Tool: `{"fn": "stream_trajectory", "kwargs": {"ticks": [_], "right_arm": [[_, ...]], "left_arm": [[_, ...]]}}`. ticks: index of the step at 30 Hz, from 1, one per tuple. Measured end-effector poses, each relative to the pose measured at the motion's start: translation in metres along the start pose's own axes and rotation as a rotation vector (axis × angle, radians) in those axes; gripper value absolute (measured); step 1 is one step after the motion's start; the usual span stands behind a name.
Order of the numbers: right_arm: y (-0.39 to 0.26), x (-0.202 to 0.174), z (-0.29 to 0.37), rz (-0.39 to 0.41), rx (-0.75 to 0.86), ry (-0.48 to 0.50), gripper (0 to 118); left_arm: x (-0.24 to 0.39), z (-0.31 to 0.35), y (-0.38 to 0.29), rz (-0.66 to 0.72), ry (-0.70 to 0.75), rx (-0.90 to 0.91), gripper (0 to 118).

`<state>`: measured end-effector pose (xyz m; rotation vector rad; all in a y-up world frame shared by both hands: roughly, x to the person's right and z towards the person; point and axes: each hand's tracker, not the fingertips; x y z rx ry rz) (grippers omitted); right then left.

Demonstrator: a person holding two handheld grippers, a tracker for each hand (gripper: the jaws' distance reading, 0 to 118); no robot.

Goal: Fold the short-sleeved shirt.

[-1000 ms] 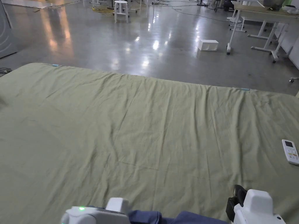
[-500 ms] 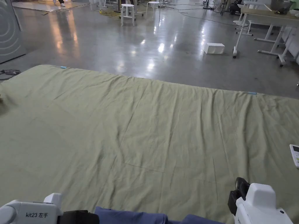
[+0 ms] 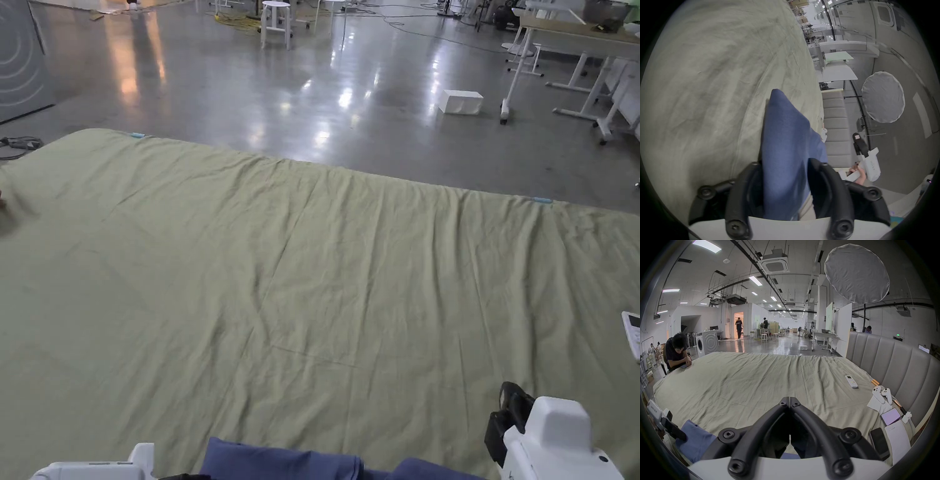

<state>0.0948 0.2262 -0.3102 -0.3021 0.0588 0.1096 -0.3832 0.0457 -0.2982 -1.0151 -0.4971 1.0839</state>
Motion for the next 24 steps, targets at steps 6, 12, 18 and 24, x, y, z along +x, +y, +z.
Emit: {"fn": "stream_trajectory", "kwargs": {"ticks": [6, 12, 18, 24], "right_arm": [[0.001, -0.003, 0.001, 0.012, -0.005, 0.003, 0], [-0.001, -0.001, 0.001, 0.020, -0.014, -0.001, 0], [-0.002, 0.001, 0.002, 0.021, -0.018, -0.004, 0], [-0.002, 0.001, 0.001, 0.015, -0.016, 0.003, 0]], "left_arm": [[0.014, -0.004, 0.001, -0.090, 0.112, 0.002, 12], [0.053, 0.017, 0.009, -0.200, 0.152, 0.005, 10], [0.099, 0.062, 0.032, -0.345, 0.337, 0.035, 10], [0.147, 0.087, 0.038, -0.533, 0.584, 0.043, 10]]}}
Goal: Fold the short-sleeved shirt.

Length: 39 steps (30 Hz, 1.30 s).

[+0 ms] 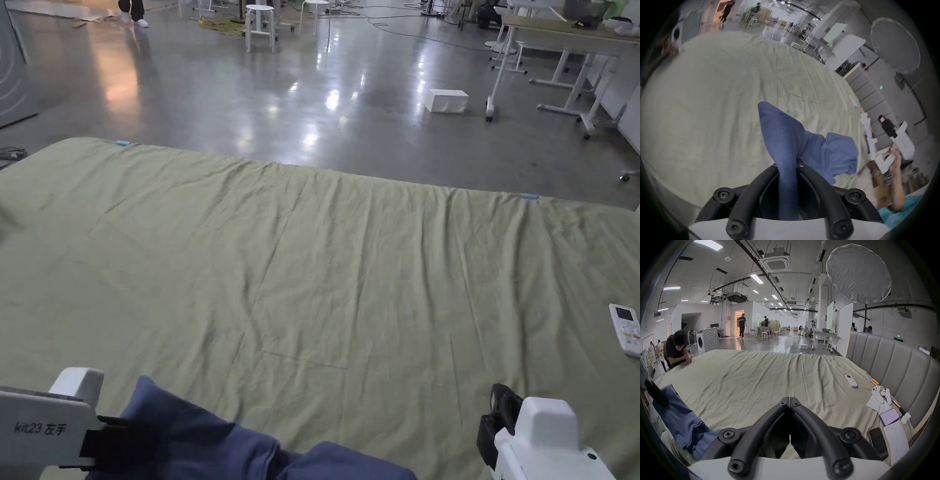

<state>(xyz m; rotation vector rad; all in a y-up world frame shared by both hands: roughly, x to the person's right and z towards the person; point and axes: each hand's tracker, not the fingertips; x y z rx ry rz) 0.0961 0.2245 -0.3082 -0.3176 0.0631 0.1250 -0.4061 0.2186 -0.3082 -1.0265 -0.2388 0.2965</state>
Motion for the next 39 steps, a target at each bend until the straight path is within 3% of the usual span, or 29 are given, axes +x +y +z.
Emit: {"fn": "stream_trajectory", "kwargs": {"ticks": [3, 10, 25, 39], "right_arm": [[-0.002, -0.001, -0.001, -0.011, 0.000, 0.007, 0], [-0.005, -0.005, 0.000, -0.014, 0.004, 0.031, 0], [-0.014, 0.005, 0.000, -0.037, -0.014, 0.015, 0], [-0.017, 0.011, 0.002, -0.044, -0.029, 0.000, 0]], "left_arm": [[0.027, 0.010, 0.003, -0.111, 0.071, -0.002, 10], [0.090, 0.013, 0.001, -0.193, 0.060, 0.006, 10], [0.164, -0.004, 0.005, -0.110, -0.140, 0.008, 10], [0.254, -0.106, -0.018, -0.094, -0.184, -0.115, 10]]}}
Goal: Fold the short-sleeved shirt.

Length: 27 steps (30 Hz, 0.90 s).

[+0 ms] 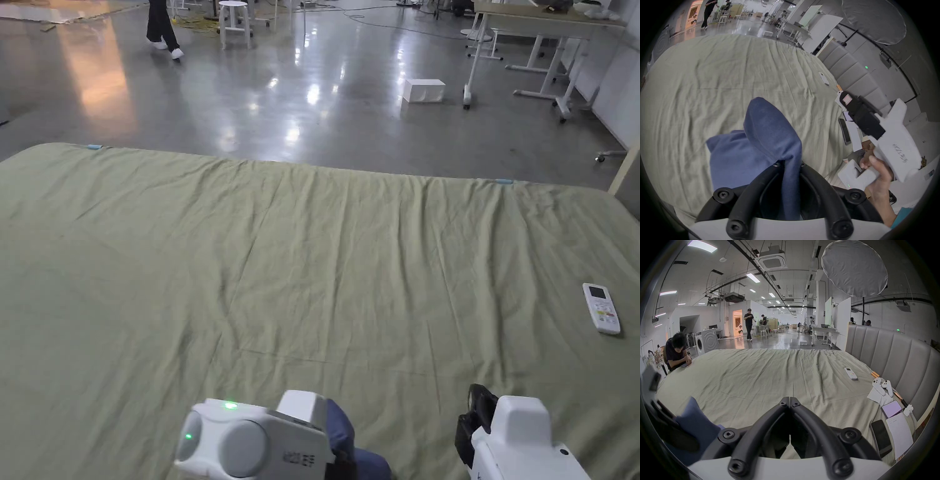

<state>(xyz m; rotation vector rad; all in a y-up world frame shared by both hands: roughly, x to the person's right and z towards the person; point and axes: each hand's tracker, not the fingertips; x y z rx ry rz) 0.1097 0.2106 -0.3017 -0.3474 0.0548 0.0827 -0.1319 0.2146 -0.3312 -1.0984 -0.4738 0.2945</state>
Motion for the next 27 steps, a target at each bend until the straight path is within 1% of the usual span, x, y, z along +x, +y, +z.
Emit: {"fn": "stream_trajectory", "kwargs": {"ticks": [5, 6, 8, 9, 12, 13, 14, 16, 19, 23, 24, 27], "right_arm": [[-0.004, 0.004, 0.000, -0.005, -0.009, -0.008, 0], [-0.004, 0.004, 0.001, -0.005, -0.011, -0.009, 0], [-0.004, 0.006, 0.002, -0.005, -0.014, -0.010, 0], [-0.004, 0.007, 0.002, -0.004, -0.015, -0.011, 0], [-0.004, 0.010, 0.004, -0.002, -0.018, -0.014, 0], [-0.003, 0.011, 0.005, -0.002, -0.017, -0.016, 0], [-0.003, 0.012, 0.006, -0.001, -0.016, -0.017, 0], [-0.003, 0.014, 0.007, -0.002, -0.015, -0.020, 0], [-0.002, 0.016, 0.008, -0.005, -0.014, -0.023, 0], [0.000, 0.015, 0.009, -0.006, -0.009, -0.021, 0], [0.000, 0.015, 0.009, -0.005, -0.009, -0.021, 0], [0.000, 0.014, 0.009, -0.004, -0.007, -0.018, 0]], "left_arm": [[0.010, -0.052, -0.010, 0.021, 0.056, -0.066, 11], [0.011, -0.058, -0.011, 0.025, 0.060, -0.071, 12], [0.011, -0.068, -0.015, 0.047, 0.063, -0.082, 18], [0.010, -0.069, -0.016, 0.058, 0.050, -0.087, 26], [0.004, -0.059, -0.018, 0.101, -0.032, -0.070, 55], [0.002, -0.053, -0.017, 0.098, -0.041, -0.066, 62], [0.000, -0.046, -0.017, 0.091, -0.042, -0.059, 65], [-0.005, -0.033, -0.017, 0.076, -0.045, -0.027, 66], [-0.015, -0.019, -0.014, 0.092, -0.091, 0.031, 66], [-0.017, -0.025, -0.020, 0.104, -0.086, 0.057, 64], [-0.016, -0.029, -0.023, 0.102, -0.091, 0.051, 58], [-0.006, -0.049, -0.034, 0.089, -0.092, 0.018, 32]]}}
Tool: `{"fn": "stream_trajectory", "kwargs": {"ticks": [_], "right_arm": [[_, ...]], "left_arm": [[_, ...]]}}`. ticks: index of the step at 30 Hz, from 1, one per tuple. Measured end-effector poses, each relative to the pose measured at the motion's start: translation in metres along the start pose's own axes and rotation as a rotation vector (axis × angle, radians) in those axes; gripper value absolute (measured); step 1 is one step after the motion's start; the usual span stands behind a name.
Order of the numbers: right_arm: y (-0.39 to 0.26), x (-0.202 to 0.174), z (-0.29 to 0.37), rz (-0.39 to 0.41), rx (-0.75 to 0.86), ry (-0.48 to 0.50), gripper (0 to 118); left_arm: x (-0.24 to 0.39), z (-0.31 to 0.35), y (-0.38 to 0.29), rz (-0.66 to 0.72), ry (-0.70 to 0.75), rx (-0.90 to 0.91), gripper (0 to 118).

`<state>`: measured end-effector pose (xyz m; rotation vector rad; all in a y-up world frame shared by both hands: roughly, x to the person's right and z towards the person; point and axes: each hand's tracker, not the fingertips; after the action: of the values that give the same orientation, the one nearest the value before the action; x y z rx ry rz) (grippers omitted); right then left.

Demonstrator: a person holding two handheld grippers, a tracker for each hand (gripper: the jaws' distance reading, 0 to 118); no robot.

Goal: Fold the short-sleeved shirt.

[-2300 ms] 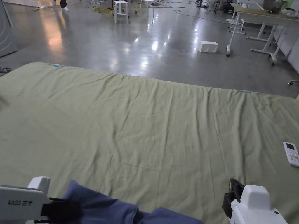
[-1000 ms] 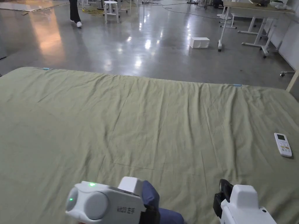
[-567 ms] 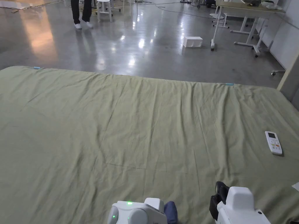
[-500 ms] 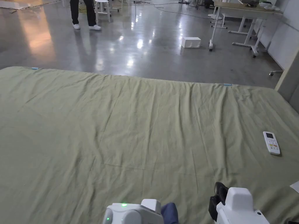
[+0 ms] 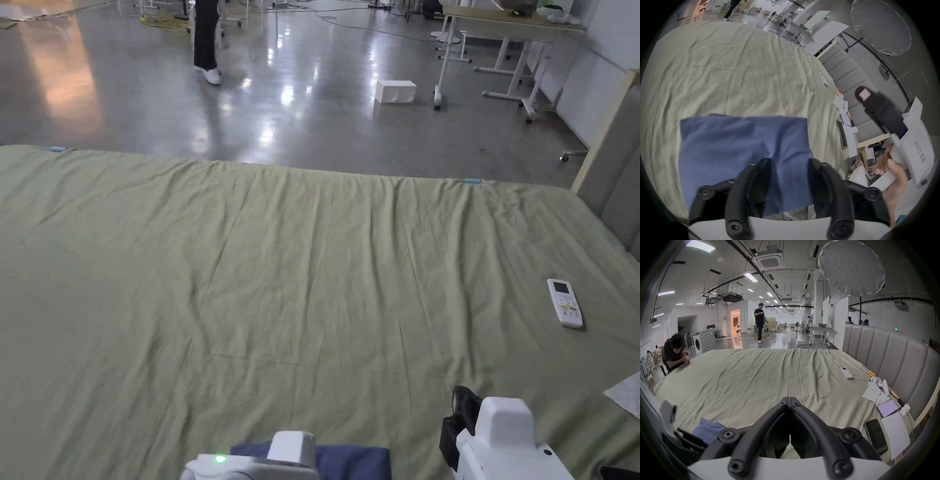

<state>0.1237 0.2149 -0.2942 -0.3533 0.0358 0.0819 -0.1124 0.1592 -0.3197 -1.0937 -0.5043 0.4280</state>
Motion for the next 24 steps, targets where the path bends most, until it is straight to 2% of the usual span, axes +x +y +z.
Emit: {"fn": "stream_trajectory", "kwargs": {"ticks": [4, 6, 9, 13, 16, 24], "right_arm": [[-0.001, 0.000, 0.000, 0.001, -0.005, 0.000, 0], [-0.002, 0.000, 0.000, 0.000, -0.008, -0.001, 0], [-0.003, 0.000, 0.000, 0.000, -0.011, -0.001, 0], [-0.002, -0.002, 0.001, 0.002, -0.006, 0.002, 0], [0.005, -0.004, 0.002, 0.001, 0.017, 0.002, 0], [0.035, -0.017, 0.000, -0.003, 0.119, -0.026, 0]], "left_arm": [[0.011, -0.031, -0.018, -0.058, 0.051, -0.047, 31], [0.014, -0.042, -0.024, -0.066, 0.064, -0.059, 15], [0.014, -0.047, -0.028, -0.067, 0.048, -0.051, 15], [0.014, -0.032, -0.023, -0.100, 0.034, -0.031, 8], [0.013, -0.003, -0.011, -0.145, 0.021, 0.094, 7], [0.005, 0.091, 0.031, -0.302, 0.285, 0.577, 6]]}}
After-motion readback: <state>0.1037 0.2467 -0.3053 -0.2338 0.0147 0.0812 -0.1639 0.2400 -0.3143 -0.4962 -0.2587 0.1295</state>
